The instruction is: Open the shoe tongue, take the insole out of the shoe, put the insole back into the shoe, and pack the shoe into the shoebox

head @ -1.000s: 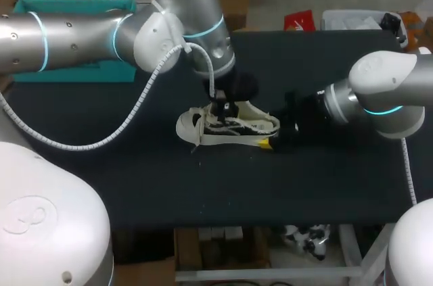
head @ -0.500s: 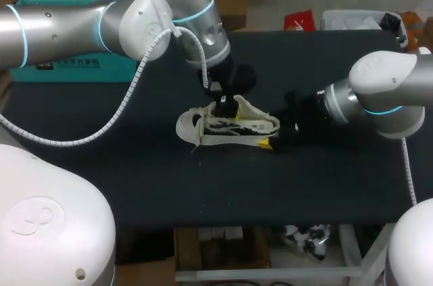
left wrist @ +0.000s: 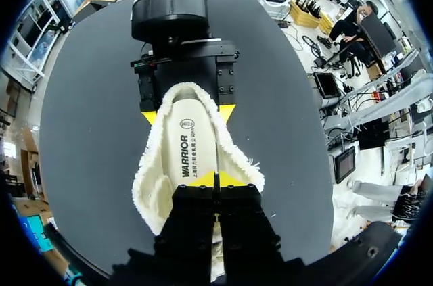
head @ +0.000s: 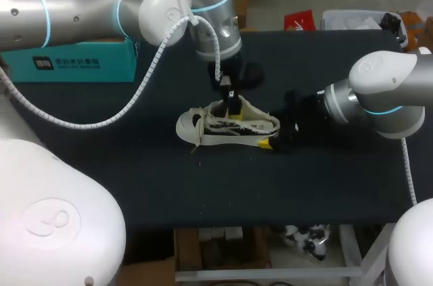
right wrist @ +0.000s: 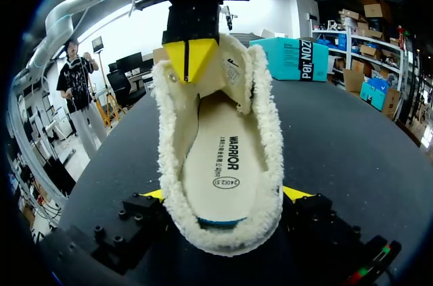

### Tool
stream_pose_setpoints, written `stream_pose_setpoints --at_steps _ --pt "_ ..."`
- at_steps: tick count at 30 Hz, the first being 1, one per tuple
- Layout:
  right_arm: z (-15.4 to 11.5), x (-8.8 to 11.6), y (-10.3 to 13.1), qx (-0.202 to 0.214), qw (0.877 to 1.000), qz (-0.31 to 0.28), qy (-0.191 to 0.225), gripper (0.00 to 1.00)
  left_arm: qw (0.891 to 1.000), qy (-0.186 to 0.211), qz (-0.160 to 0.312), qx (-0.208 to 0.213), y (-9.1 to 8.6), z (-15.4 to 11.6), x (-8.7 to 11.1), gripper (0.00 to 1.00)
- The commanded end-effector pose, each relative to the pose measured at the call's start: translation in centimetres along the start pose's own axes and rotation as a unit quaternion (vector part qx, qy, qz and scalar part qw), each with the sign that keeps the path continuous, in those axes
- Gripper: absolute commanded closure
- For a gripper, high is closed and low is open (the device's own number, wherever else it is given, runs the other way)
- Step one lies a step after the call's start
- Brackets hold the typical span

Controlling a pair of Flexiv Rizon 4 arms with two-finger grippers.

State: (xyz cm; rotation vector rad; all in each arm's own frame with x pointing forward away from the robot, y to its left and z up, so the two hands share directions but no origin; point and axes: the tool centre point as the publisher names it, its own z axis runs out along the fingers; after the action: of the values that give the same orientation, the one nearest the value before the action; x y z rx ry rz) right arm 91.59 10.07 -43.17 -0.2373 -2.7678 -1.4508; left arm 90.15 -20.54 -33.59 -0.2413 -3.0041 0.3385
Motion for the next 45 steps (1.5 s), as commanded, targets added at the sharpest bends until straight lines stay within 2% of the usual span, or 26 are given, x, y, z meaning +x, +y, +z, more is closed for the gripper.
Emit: stream_pose_setpoints --at_steps 1,7,13,19,22,28,35,40,45 --pt "0.3 0.0 -0.5 0.0 1.0 -0.001 0.001 1.0 0.999 0.035 -0.001 -0.037 -0.4 0.8 -1.0 1.0" --pt "0.3 0.0 -0.5 0.0 1.0 -0.001 0.001 1.0 0.997 0.048 -0.002 -0.067 0.8 1.8 -0.3 1.0" --pt "0.3 0.0 -0.5 0.0 1.0 -0.001 0.001 1.0 0.995 0.047 -0.008 -0.085 1.7 3.0 0.8 1.0" --pt "0.3 0.0 -0.5 0.0 1.0 -0.001 0.001 1.0 0.994 0.041 -0.024 -0.101 2.2 4.7 1.1 1.0" --pt "0.3 0.0 -0.5 0.0 1.0 -0.001 0.001 1.0 0.993 0.032 -0.035 -0.109 2.4 5.3 1.1 1.0" --pt "0.3 0.0 -0.5 0.0 1.0 -0.001 0.001 1.0 0.991 -0.017 -0.057 -0.122 2.9 6.5 1.3 1.0" --pt "0.3 0.0 -0.5 0.0 1.0 -0.001 0.001 1.0 0.991 -0.012 -0.062 -0.115 3.6 6.6 1.3 1.0" --pt "0.3 0.0 -0.5 0.0 1.0 -0.001 0.001 1.0 0.988 -0.031 -0.072 -0.132 4.3 7.0 1.3 1.0" --pt "0.3 0.0 -0.5 0.0 1.0 -0.001 0.001 1.0 0.988 -0.031 -0.076 -0.129 4.9 7.1 1.1 1.0"
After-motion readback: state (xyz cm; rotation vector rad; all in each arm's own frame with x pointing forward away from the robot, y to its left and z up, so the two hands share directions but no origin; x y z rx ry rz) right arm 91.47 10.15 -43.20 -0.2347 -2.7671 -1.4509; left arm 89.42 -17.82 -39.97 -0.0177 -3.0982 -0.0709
